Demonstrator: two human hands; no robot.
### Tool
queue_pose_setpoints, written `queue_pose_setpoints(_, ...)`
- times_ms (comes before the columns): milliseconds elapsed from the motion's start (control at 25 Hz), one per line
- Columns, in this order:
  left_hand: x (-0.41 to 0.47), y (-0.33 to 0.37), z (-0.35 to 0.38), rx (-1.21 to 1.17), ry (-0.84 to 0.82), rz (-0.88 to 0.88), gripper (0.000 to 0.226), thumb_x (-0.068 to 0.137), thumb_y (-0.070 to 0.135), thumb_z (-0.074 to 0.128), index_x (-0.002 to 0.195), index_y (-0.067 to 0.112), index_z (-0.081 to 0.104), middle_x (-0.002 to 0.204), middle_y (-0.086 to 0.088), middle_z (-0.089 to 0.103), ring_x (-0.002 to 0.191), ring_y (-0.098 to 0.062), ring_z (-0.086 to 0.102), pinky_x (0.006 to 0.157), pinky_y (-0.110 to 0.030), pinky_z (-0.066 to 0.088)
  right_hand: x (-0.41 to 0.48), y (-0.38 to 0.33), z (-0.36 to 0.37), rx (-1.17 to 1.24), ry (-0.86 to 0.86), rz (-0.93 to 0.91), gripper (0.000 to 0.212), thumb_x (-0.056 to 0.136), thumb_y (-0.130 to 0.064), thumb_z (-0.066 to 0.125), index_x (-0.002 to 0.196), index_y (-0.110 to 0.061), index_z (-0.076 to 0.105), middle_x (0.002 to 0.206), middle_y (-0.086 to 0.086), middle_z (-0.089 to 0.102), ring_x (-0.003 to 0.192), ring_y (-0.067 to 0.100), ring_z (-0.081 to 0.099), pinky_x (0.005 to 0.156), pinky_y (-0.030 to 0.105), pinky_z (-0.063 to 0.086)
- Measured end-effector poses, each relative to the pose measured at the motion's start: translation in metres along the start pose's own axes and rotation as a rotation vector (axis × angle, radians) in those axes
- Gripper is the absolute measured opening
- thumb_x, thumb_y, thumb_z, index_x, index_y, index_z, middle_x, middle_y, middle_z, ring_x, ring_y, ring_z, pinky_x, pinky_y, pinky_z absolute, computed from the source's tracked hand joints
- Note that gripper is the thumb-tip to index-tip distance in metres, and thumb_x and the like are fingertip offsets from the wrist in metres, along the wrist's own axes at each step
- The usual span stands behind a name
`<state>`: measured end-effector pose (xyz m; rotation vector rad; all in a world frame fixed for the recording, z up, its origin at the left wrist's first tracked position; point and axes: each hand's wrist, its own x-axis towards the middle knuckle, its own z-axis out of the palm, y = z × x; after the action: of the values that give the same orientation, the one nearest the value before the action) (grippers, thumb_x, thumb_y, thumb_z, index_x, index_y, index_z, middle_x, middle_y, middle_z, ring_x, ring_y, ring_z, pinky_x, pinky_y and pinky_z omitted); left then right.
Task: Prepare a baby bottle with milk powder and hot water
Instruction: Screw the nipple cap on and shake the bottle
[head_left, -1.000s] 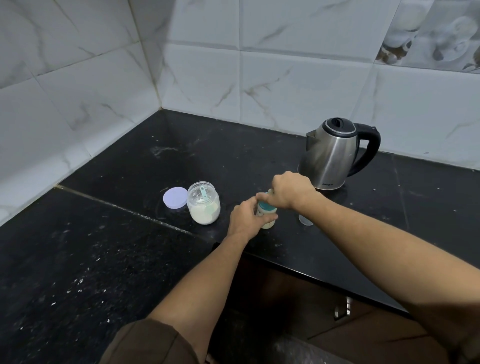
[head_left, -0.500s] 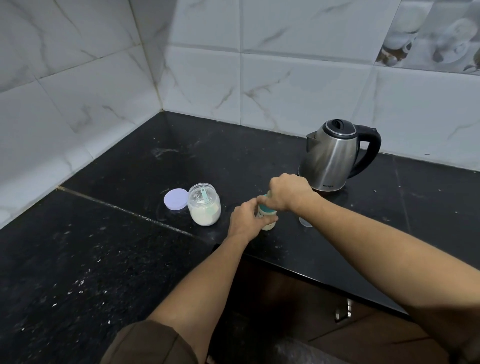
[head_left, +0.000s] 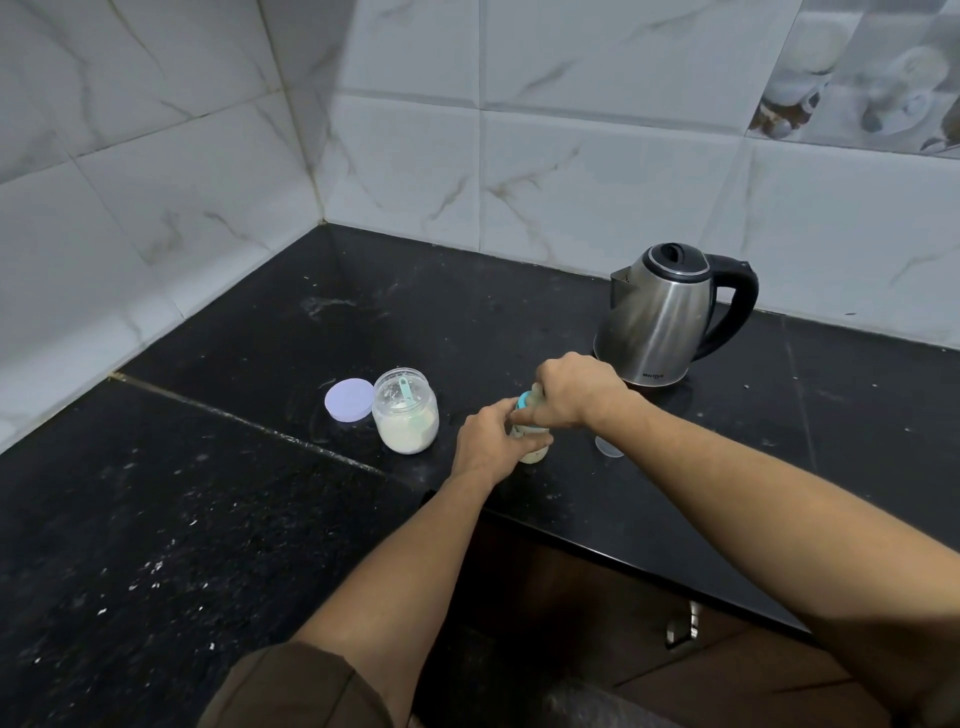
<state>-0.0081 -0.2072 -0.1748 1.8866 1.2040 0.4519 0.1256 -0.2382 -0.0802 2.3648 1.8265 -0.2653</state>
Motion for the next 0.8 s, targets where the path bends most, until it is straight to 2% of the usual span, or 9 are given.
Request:
queue_pose_setpoints(40,0.001,0.000,0.000,-0.007,-0.007,-0.006,0.052,0.079,0.043,0.089,0.125,0.025,0.070,0.108,0.007,0.078,0.107,-0.015,0.070,0.099,-0.042,0.056,0.000,0.002,0.001,0.016,-0.012,-0.023,0.060,0.077,-0.070,0.070,0.112,-0.023,0.062,0.099,0.001,0.066,0.089,0.026,0.066,0.074,0.037,0.056)
queue_pose_setpoints(120,0.001,-0.001,0.000,-0.016,-0.007,-0.008,0.055,0.077,0.045,0.090,0.125,0.026,0.071,0.109,0.008,0.078,0.107,-0.013,0.071,0.100,-0.044,0.056,0.002,0.006,-0.001,0.025,-0.059,-0.098,0.062,0.077,-0.060,0.076,0.127,-0.027,0.060,0.111,0.001,0.070,0.099,0.025,0.066,0.084,0.042,0.059)
queue_pose_setpoints(200,0.002,0.000,0.001,-0.002,-0.006,-0.004,0.057,0.076,0.046,0.090,0.126,0.025,0.071,0.112,0.008,0.078,0.110,-0.013,0.070,0.101,-0.045,0.056,0.003,0.009,-0.002,0.008,-0.069,-0.142,0.053,0.079,-0.048,0.079,0.125,-0.027,0.064,0.113,0.000,0.072,0.100,0.022,0.065,0.087,0.043,0.060)
queue_pose_setpoints(280,0.002,0.001,0.000,0.012,-0.004,-0.003,0.054,0.076,0.045,0.090,0.123,0.027,0.072,0.110,0.009,0.078,0.109,-0.013,0.070,0.100,-0.043,0.056,0.003,0.008,-0.002,0.012,-0.042,-0.133,0.045,0.080,-0.047,0.078,0.117,-0.025,0.066,0.108,0.000,0.071,0.095,0.022,0.066,0.084,0.042,0.061)
queue_pose_setpoints(440,0.003,0.001,0.001,0.048,0.039,0.009,0.043,0.073,0.047,0.089,0.111,0.033,0.075,0.092,0.011,0.078,0.096,-0.012,0.072,0.089,-0.036,0.057,0.004,0.003,0.009,0.123,0.015,-0.026,0.034,0.080,-0.049,0.072,0.096,-0.025,0.054,0.095,0.001,0.066,0.085,0.024,0.064,0.070,0.036,0.055)
queue_pose_setpoints(600,0.001,0.001,0.006,0.075,0.076,0.034,0.044,0.076,0.044,0.088,0.115,0.031,0.075,0.092,0.011,0.078,0.093,-0.012,0.071,0.085,-0.035,0.058,-0.001,-0.012,0.023,0.223,0.126,0.160,0.031,0.077,-0.044,0.071,0.084,-0.019,0.055,0.079,0.001,0.060,0.075,0.024,0.060,0.061,0.031,0.045)
queue_pose_setpoints(680,0.002,0.001,0.004,0.098,0.070,0.040,0.043,0.077,0.044,0.088,0.115,0.030,0.074,0.092,0.010,0.078,0.093,-0.013,0.071,0.085,-0.034,0.057,-0.001,-0.014,0.025,0.266,0.125,0.199,0.032,0.077,-0.044,0.071,0.086,-0.018,0.056,0.079,0.001,0.060,0.075,0.024,0.059,0.061,0.031,0.046)
queue_pose_setpoints(800,0.003,0.002,0.000,0.087,0.048,0.051,0.041,0.075,0.045,0.089,0.111,0.031,0.075,0.089,0.012,0.078,0.091,-0.011,0.072,0.085,-0.033,0.057,0.002,-0.003,0.019,0.212,0.013,0.063,0.043,0.081,-0.056,0.071,0.105,-0.022,0.059,0.095,0.001,0.067,0.086,0.024,0.063,0.066,0.033,0.050)
